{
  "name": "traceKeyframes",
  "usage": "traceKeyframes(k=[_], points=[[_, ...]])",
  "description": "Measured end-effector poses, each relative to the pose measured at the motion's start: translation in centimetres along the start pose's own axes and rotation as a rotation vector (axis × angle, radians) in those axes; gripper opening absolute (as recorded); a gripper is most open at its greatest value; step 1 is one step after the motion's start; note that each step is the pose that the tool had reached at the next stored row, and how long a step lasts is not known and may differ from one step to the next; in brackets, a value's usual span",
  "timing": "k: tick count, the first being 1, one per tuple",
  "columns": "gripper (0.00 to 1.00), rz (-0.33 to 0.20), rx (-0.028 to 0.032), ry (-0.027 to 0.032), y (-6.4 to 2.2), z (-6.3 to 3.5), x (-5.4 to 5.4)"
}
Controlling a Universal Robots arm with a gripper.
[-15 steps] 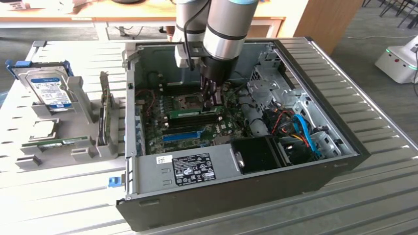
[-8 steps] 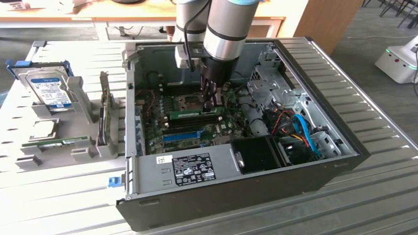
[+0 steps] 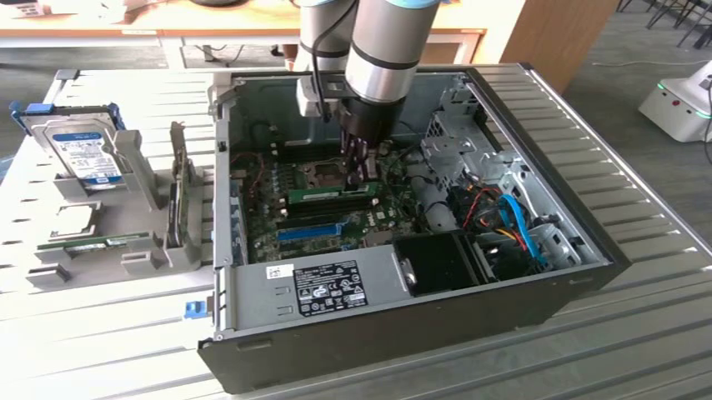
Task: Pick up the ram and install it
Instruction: 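Insert the ram into the slot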
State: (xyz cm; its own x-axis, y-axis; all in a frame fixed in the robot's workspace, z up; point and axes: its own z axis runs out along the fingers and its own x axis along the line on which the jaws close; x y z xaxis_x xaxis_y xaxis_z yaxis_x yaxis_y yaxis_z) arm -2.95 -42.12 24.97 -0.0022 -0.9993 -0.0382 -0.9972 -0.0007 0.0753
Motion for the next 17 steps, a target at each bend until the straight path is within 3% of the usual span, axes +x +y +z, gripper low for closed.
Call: traceKeyframes(k=[17], points=[[0.12,0.000,0.0072,0.0003,-0.01,0.71,0.03]])
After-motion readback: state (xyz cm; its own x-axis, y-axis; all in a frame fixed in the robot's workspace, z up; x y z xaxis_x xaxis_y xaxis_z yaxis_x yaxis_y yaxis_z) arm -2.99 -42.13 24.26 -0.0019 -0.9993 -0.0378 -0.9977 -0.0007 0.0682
